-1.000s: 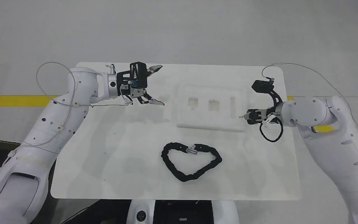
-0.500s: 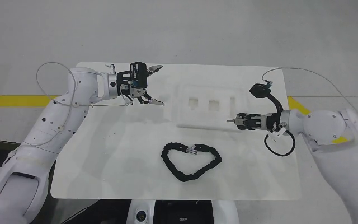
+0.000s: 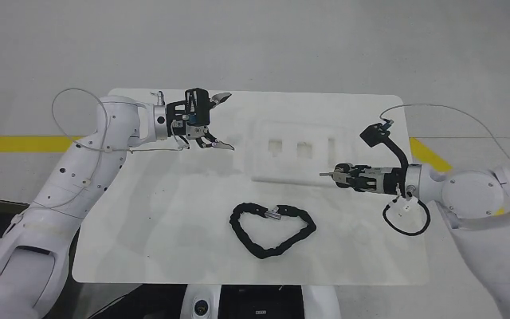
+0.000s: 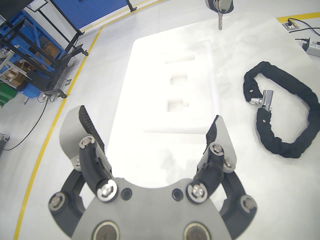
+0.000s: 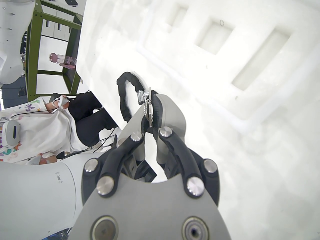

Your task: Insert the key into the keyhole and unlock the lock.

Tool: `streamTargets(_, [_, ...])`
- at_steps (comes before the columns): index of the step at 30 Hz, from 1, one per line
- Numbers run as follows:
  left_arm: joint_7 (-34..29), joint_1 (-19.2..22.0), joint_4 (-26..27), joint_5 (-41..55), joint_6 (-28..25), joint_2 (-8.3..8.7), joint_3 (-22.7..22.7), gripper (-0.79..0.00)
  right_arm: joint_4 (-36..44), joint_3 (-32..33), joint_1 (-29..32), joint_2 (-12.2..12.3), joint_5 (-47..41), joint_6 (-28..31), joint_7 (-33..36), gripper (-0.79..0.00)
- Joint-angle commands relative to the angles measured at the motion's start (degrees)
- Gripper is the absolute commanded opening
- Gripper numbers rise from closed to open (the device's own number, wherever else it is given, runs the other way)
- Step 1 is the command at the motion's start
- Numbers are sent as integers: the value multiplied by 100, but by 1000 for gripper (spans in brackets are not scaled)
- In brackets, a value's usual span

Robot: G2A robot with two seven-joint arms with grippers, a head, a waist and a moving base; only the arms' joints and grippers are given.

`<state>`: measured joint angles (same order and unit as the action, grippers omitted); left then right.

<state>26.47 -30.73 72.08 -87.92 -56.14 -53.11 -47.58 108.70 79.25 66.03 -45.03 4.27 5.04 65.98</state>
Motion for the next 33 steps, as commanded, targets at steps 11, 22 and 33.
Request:
streamTargets(11, [-316, -2, 230, -86, -104, 11, -11, 0, 2, -2, -2, 0, 3, -4, 5, -785])
streamTargets(22, [-243, 289, 707, -807, -186, -66, 1069, 0, 2, -2, -2, 0, 3, -4, 5, -785])
streamTargets(33, [-115, 343, 488, -541, -186, -463, 2026, 0, 2, -2, -2, 0, 3, -4, 5, -785])
